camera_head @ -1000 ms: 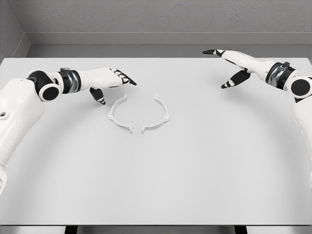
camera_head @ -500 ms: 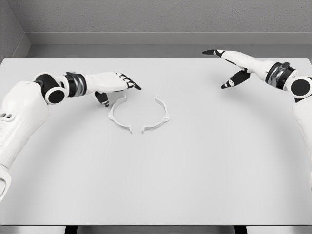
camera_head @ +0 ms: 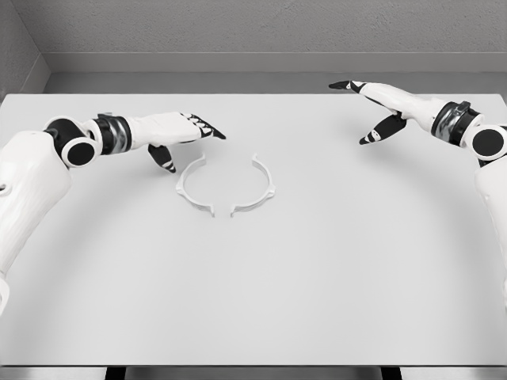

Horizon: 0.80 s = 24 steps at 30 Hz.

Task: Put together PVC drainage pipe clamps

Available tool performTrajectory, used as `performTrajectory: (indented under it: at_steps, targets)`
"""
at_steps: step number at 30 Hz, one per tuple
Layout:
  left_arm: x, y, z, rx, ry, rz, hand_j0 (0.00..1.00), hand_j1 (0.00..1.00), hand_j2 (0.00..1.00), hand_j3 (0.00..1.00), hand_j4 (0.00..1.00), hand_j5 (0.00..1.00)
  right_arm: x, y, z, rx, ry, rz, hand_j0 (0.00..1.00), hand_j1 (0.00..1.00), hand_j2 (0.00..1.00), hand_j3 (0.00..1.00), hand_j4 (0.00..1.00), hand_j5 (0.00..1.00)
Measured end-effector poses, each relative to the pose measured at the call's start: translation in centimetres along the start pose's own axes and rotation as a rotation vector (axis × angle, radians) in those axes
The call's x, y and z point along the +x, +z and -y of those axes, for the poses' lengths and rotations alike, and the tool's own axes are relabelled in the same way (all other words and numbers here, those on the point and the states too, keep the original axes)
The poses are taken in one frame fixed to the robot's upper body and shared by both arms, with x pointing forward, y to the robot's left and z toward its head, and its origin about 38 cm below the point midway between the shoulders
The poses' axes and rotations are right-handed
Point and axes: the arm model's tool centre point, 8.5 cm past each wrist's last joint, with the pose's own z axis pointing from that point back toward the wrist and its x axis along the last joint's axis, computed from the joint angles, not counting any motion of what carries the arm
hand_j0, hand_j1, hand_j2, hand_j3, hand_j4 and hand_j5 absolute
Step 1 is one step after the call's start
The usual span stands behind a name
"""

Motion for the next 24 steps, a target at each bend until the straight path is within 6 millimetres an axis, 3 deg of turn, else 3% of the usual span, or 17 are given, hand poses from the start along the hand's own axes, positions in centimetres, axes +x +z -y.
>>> performTrajectory:
  at_steps: [14, 24]
  targets:
    - [0.9, -1.0, 0.2, -0.005, 0.004, 0.023, 1.0, 1.0, 1.0, 1.0, 1.0, 1.0, 0.0, 0.0, 0.0, 0.0, 0.0, 0.0, 1.0, 1.0, 1.0, 1.0, 1.0, 1.0]
    - [2.2, -2.0, -0.8, 0.023, 0.011, 0.06, 1.0, 1.0, 1.0, 1.0, 1.0, 1.0, 0.0, 0.0, 0.0, 0.0, 0.0, 0.0, 1.0, 1.0, 1.0, 1.0, 1.0, 1.0]
